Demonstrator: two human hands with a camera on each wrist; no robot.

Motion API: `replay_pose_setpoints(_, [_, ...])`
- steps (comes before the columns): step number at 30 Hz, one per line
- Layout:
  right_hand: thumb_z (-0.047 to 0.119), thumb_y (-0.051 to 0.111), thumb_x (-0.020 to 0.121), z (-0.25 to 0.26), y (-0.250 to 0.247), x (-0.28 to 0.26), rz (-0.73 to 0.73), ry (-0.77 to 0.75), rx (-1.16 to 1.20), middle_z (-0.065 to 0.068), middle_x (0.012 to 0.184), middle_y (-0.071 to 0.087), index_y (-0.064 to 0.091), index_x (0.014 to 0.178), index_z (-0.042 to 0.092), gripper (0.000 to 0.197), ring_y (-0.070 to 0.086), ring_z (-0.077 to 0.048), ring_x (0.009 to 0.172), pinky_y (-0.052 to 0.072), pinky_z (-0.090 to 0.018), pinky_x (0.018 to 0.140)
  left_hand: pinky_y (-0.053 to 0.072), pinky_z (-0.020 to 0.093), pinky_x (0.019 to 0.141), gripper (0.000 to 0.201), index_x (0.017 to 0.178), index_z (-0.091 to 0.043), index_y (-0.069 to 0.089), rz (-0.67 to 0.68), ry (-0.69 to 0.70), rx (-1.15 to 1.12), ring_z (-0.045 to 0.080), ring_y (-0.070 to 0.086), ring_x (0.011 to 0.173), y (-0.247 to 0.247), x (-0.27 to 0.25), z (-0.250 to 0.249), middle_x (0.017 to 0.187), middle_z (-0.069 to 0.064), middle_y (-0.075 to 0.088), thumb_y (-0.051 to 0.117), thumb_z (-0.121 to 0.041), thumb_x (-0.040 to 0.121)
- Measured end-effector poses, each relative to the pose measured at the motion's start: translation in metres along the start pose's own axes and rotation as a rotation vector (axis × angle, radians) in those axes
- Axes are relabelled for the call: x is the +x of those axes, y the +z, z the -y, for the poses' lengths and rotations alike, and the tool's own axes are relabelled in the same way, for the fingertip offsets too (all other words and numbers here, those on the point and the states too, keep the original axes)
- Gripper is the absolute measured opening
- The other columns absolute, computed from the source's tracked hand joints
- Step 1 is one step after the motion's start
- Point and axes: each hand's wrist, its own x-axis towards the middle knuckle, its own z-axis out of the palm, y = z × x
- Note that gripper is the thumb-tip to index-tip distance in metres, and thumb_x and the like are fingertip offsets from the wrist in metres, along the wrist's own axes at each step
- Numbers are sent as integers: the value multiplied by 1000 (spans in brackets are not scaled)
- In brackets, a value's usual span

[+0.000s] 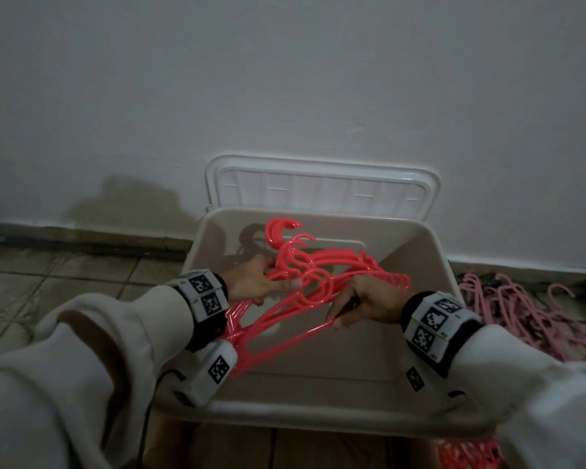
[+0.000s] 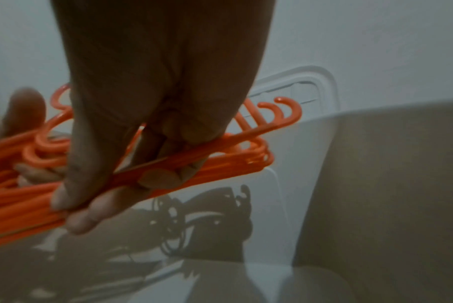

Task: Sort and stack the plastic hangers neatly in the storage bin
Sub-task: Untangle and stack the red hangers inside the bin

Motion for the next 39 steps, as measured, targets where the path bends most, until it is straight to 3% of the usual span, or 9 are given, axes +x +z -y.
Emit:
replay_pose_setpoints(2, [1,68,79,2,2,3,-1,-28,32,7,68,64,69,97,-8,20,58,8,55,46,-7,61,44,24,92,66,106,-42,50,27,15,46,6,56,101,1,0,0,111,-14,58,68,-73,51])
replay_pose_setpoints(5, [1,70,77,1,5,5,-20,-36,55,-11,80,73,70,98,-6,22,59,9,62,46,-8,68,29,28,109,58,116,-38,48,84,18,74,6,44,120,6,-4,-1,130,-12,50,78,-39,66])
replay_pose_setpoints(8, [1,72,76,-2,11,6,-36,-44,34,-18,96,71,70,99,-3,24,60,9,69,47,-8,74,37,18,98,51,116,-25,50,65,36,114,6,50,108,10,-5,1,117,-11,55,74,-6,75])
replay_pose_setpoints(12, [3,75,72,7,5,6,-91,-9,-58,-7,97,72,70,102,2,30,60,5,75,47,-10,79,39,4,50,51,126,-12,46,12,15,135,1,47,69,12,-6,4,104,-4,53,57,8,81])
replay_pose_setpoints(17, [23,74,74,26,-14,-6,-495,38,-436,5,86,58,63,92,15,22,55,-8,78,41,-21,73,40,5,50,48,128,-11,45,-31,20,172,0,45,70,10,-8,6,106,-3,52,56,5,84])
replay_pose_setpoints(22, [38,73,70,22,-4,-1,-306,225,-562,-2,133,48,33,135,18,79,46,-21,123,33,-34,106,39,11,84,53,128,-19,42,47,68,188,6,50,103,18,-8,-1,116,-7,50,60,1,83])
replay_pose_setpoints(27, [22,68,79,16,5,3,-133,212,-459,-6,109,67,54,117,14,41,62,-24,100,42,-23,78,35,30,108,55,129,-22,45,101,68,222,13,50,118,26,-2,6,124,-5,54,64,-5,81])
replay_pose_setpoints(33, [14,56,88,16,5,3,-125,169,-384,-14,109,65,55,115,6,29,61,-27,101,40,-25,79,43,29,98,47,122,-16,49,43,82,282,17,56,108,15,0,4,119,3,60,68,-8,80])
replay_pose_setpoints(39, [6,46,92,14,7,2,-46,247,-304,-18,98,64,55,112,-4,23,63,-27,91,42,-21,77,34,3,59,29,114,-11,54,31,119,758,10,54,86,8,2,-1,97,-3,60,50,-1,87])
